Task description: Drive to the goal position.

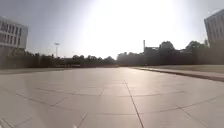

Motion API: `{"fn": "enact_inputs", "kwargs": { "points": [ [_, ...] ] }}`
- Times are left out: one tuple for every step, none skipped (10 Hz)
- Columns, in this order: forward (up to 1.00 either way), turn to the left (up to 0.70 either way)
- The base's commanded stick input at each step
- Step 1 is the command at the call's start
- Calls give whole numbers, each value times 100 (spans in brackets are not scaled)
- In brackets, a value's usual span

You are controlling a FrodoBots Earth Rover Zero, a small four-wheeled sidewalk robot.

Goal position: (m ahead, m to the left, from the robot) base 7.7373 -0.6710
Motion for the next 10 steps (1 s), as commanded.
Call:
{"fn": "enact_inputs", "kwargs": {
  "points": [
    [7, 0],
    [7, -1],
    [7, 0],
    [7, 0],
    [6, -1],
    [7, 0],
    [7, -1],
    [7, 0],
    [7, 0],
    [7, -1]
  ]
}}
